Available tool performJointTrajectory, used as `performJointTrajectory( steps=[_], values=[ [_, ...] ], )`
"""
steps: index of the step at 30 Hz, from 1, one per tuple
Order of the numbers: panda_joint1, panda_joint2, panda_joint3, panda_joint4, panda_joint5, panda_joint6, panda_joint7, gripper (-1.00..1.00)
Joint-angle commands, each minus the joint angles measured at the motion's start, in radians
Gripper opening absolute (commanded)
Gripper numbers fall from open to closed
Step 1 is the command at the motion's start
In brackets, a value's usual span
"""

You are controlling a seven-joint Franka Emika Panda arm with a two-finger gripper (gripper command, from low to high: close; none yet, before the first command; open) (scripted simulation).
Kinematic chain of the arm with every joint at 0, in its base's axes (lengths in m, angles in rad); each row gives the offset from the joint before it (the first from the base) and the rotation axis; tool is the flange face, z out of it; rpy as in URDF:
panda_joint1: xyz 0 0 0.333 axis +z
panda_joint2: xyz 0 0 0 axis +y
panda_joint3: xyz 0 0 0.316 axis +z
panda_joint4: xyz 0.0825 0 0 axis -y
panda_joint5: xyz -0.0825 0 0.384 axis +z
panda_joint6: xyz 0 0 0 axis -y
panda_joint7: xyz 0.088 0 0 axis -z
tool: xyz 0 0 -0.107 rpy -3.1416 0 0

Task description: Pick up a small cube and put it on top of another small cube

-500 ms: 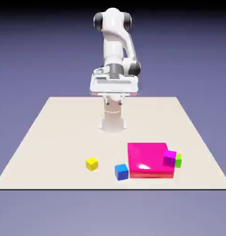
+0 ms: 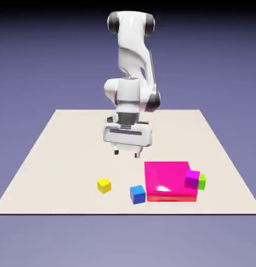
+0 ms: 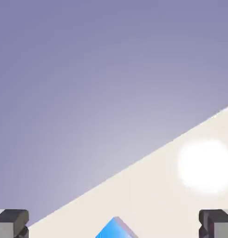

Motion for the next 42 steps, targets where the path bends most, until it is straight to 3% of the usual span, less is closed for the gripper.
performJointTrajectory(
  steps=[1,14,20,21,27,36,42],
  values=[
    [-0.022,0.030,0.022,0.012,0.002,-0.014,0.044,0.00],
    [-0.289,0.386,0.283,0.155,0.023,-0.175,0.553,0.00],
    [-0.143,0.576,0.131,0.181,-0.092,-0.011,0.628,0.00],
    [-0.143,0.576,0.131,0.181,-0.092,-0.011,0.628,-1.00],
    [-0.283,0.395,0.276,0.156,0.018,-0.168,0.556,-1.00],
    [-0.117,0.235,0.598,0.350,0.095,-0.477,0.766,-1.00],
    [0.018,0.407,0.473,0.313,-0.068,-0.304,0.875,-1.00]
  ],
)
